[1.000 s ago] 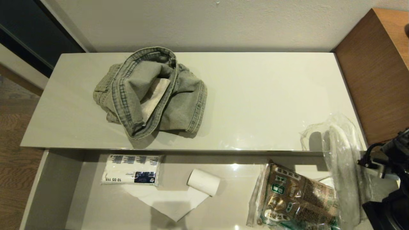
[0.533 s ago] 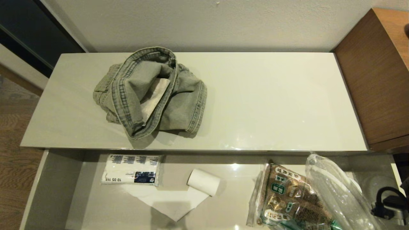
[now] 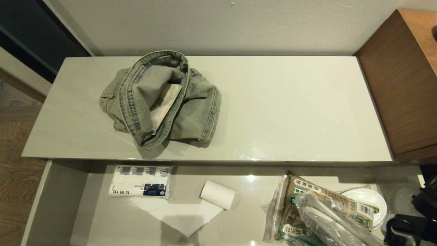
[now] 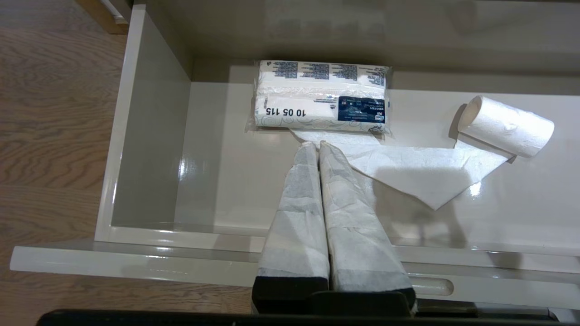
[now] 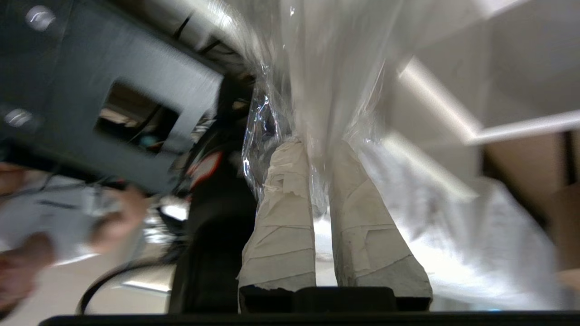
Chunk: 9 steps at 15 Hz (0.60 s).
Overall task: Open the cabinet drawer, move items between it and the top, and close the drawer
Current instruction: Put the disposable slippers in the drawer
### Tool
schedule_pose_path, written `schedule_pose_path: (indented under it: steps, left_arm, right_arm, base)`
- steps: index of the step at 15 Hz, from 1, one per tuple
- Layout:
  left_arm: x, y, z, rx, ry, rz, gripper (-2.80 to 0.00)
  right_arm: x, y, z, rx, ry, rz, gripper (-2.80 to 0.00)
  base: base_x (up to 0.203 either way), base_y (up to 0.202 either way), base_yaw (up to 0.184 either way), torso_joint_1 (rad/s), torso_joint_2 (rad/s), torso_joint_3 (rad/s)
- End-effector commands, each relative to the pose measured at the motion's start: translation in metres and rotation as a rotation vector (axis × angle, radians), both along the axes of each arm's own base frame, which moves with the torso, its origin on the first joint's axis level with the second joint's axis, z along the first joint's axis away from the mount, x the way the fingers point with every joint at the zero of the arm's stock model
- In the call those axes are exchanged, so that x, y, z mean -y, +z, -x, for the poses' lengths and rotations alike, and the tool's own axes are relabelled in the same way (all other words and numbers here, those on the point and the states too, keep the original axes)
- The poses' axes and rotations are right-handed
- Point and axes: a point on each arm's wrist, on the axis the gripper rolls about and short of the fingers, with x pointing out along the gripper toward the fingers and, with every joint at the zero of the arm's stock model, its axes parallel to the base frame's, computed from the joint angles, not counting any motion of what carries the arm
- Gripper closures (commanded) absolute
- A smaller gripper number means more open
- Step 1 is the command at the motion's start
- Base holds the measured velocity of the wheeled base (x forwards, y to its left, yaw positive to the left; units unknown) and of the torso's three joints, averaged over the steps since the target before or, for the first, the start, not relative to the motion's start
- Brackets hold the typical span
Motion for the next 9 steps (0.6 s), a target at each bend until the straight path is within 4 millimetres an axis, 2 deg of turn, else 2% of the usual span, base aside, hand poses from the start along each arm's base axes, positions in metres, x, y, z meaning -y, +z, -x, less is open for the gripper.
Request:
schedule_pose_path:
  steps: [1, 4, 7, 9]
  left_arm:
    - [0.0, 0.0, 0.0, -0.002, 0.0, 0.0, 0.0]
    - [0.0, 0.0, 0.0, -0.002, 0.0, 0.0, 0.0]
    - [0.0, 0.0, 0.0, -0.002, 0.0, 0.0, 0.0]
    - [0.0, 0.0, 0.0, -0.002, 0.0, 0.0, 0.0]
  right_arm:
    - [-0.013, -0.014, -0.016, -0.037, 0.048, 0.032, 0.0]
    - [-0.04, -0.041, -0.031, 0.03, 0.176, 0.008, 0.0]
    - [-0.06, -0.061, -0.025, 0.054, 0.3, -0.014, 0.0]
    - [-0.063, -0.069, -0.025, 0.082, 0.314, -0.034, 0.0]
  base:
    - [0.0, 0.0, 0.0, 0.0, 0.0, 0.0]
    - [0.0, 0.0, 0.0, 0.0, 0.0, 0.0]
    - [0.0, 0.0, 0.0, 0.0, 0.0, 0.0]
    - [0.0, 0.0, 0.0, 0.0, 0.0, 0.0]
